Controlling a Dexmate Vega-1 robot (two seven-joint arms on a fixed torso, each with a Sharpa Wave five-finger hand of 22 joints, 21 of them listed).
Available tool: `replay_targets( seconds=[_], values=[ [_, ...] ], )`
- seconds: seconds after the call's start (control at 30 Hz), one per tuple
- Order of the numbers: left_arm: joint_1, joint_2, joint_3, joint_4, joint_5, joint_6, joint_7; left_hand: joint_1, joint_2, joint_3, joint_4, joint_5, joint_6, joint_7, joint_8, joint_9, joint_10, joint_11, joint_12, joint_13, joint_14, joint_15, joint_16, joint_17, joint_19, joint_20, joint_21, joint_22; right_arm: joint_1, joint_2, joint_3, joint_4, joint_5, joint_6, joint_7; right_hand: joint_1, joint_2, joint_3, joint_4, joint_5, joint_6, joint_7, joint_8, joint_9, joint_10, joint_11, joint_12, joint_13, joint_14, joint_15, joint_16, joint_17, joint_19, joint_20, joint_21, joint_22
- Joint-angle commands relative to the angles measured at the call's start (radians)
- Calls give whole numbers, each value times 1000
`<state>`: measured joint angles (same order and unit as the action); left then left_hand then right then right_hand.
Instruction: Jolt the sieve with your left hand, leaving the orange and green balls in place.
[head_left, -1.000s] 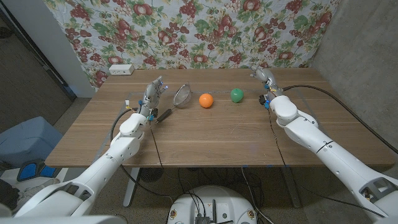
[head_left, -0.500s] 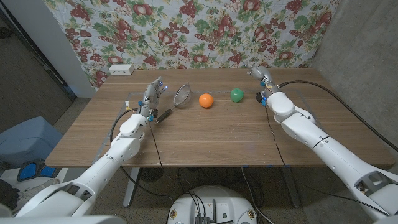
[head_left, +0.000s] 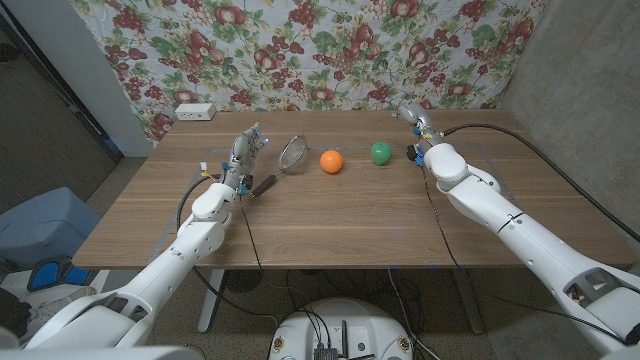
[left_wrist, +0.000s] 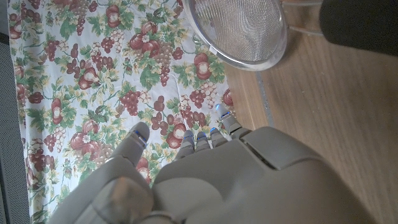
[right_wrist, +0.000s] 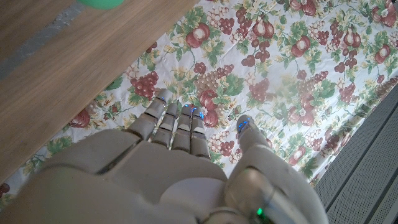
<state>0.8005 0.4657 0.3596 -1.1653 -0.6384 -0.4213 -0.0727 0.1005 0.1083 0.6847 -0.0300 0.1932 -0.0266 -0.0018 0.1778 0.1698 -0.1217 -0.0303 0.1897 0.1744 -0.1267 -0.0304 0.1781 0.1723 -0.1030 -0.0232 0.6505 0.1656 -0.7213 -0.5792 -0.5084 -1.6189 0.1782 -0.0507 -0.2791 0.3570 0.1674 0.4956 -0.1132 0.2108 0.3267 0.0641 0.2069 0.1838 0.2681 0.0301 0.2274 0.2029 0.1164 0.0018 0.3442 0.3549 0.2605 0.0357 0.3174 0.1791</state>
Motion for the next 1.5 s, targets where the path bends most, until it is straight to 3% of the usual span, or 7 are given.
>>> replay_targets(
  seconds=[0.03,0.7,1.5],
  values=[
    [-1,0,-1,0,1,-4,1,-8,18,3,-5,2,3,3,4,3,3,2,5,3,6,1,10,3,4,0,-3,1,24,2,-18,-8,-24,-27,8,0,8,7,-5,7,11,-2,-3,4,4,0,1,3,3,-6,0,5,6,4,-6,2],
    [-8,-7,1,10,6,-11,6,-11,19,3,-10,2,4,2,4,3,3,2,4,3,7,1,9,3,9,0,-13,1,71,17,-51,9,-67,-53,21,2,7,7,-5,8,16,-4,-3,5,8,-1,0,3,4,-7,0,5,7,5,-10,2],
    [17,-1,-2,-24,11,-19,23,-16,21,4,-15,2,5,3,3,3,4,1,4,3,7,2,9,4,13,1,-26,2,84,19,-74,-15,-104,-78,30,4,7,7,-5,9,20,-4,-3,5,10,-1,-2,4,5,-8,-1,5,9,5,-13,3]
  ],
)
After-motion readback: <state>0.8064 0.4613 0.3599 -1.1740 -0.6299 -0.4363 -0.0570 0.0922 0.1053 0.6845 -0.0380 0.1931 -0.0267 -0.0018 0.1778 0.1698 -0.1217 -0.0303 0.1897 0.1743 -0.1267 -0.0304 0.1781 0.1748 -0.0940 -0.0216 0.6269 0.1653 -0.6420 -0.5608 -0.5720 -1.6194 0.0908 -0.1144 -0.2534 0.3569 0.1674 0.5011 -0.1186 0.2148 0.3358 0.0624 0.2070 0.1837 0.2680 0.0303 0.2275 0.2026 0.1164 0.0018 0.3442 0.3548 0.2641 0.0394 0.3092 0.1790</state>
